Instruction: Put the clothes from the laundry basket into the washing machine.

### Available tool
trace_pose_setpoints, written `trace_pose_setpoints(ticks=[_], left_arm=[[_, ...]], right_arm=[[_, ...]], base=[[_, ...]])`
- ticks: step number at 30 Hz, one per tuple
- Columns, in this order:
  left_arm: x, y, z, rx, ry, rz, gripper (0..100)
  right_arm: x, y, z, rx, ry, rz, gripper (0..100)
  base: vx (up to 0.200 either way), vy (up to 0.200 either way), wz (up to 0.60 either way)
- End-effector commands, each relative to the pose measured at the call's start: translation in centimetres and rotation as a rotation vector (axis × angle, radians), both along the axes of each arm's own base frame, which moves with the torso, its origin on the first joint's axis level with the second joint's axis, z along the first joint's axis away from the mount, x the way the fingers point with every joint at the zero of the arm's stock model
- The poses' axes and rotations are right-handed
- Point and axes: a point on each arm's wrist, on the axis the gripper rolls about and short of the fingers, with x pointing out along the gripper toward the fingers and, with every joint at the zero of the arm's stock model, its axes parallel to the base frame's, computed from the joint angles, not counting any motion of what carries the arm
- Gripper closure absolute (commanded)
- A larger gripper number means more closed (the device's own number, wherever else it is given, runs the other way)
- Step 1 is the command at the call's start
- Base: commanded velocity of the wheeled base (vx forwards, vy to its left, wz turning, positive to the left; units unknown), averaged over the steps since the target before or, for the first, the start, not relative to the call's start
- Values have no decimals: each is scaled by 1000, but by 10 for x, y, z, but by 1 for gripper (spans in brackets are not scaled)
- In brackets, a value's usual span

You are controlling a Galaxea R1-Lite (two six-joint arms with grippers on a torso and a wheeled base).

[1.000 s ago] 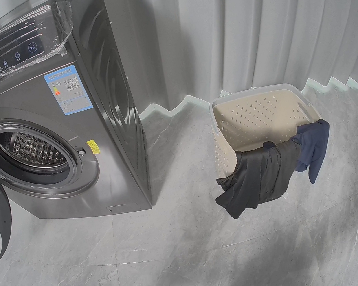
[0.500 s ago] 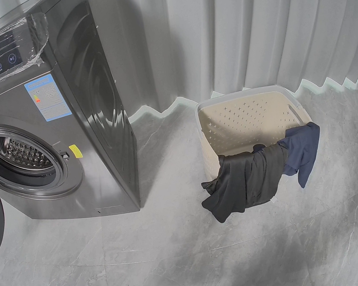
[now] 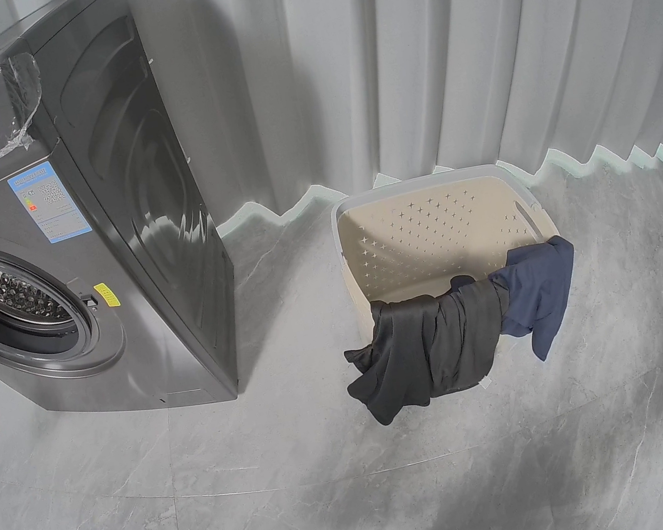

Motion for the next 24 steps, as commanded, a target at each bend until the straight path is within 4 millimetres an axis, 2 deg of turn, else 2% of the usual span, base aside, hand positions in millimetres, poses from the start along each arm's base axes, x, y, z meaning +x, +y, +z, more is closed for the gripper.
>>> trace_pose_setpoints(ticks=[1, 3, 12, 24], left_arm=[[0, 0, -5, 0, -2, -1, 0], [0, 0, -4, 0, -4, 0, 0], [0, 0, -4, 0, -4, 0, 0], [0, 0, -4, 0, -4, -1, 0]], right_arm=[[0, 0, -5, 0, 5, 1, 0], [0, 0, -5, 0, 5, 1, 0], [0, 0, -5, 0, 5, 1, 0], [0, 0, -5, 0, 5, 1, 0]], base=[[200, 0, 0], [200, 0, 0], [0, 0, 0], [0, -200, 0]])
